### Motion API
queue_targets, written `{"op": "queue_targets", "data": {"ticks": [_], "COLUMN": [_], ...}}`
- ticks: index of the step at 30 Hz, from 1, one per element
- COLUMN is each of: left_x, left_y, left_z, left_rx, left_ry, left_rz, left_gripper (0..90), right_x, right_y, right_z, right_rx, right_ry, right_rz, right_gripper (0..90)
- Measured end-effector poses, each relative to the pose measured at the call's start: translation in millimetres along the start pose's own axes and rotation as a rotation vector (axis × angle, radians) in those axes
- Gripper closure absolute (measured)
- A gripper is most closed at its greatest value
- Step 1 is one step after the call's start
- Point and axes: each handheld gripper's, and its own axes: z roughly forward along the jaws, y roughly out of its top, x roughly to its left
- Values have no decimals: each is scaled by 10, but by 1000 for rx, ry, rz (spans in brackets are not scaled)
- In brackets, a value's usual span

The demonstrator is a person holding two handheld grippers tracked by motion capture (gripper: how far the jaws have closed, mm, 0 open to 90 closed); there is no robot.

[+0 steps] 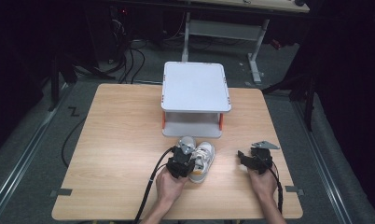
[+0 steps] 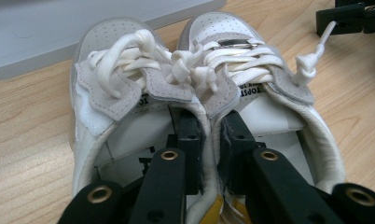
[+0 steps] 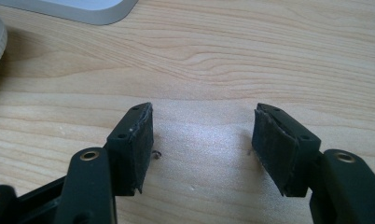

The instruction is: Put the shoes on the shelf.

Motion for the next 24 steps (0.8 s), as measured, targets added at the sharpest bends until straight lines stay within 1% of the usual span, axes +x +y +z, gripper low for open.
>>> {"op": "queue_targets", "data": {"ticks": [4,5,9,12,15,17,20,21,22,24], "left_x": [26,31,75,80,89,95,109,117,124,154], "left_y": [-18,-20,-22,-18,-10,2,32,44,48,66], "left_z": [-30,-36,-78,-135,-191,-221,-239,-246,-250,-260], "left_rx": [1,0,-23,-35,-44,-53,-59,-63,-65,-62], "left_ry": [-5,-7,-14,-18,-33,-37,-32,-31,-31,-32], "left_rz": [6,2,-9,0,4,7,16,13,11,12], "left_gripper": [806,806,805,805,805,806,805,805,805,805], "right_x": [1,1,1,1,-6,-12,-34,-38,-41,-33], "right_y": [0,0,0,0,-2,-5,-4,1,6,8], "right_z": [-1,-1,-1,-1,-4,-9,-14,-19,-28,-45], "right_rx": [0,0,0,-1,-2,-6,-13,-8,-2,0], "right_ry": [0,1,1,1,9,6,-3,0,15,34], "right_rz": [0,0,0,-3,-1,4,-3,-2,3,11], "right_gripper": [385,385,385,385,401,450,581,626,645,651]}}
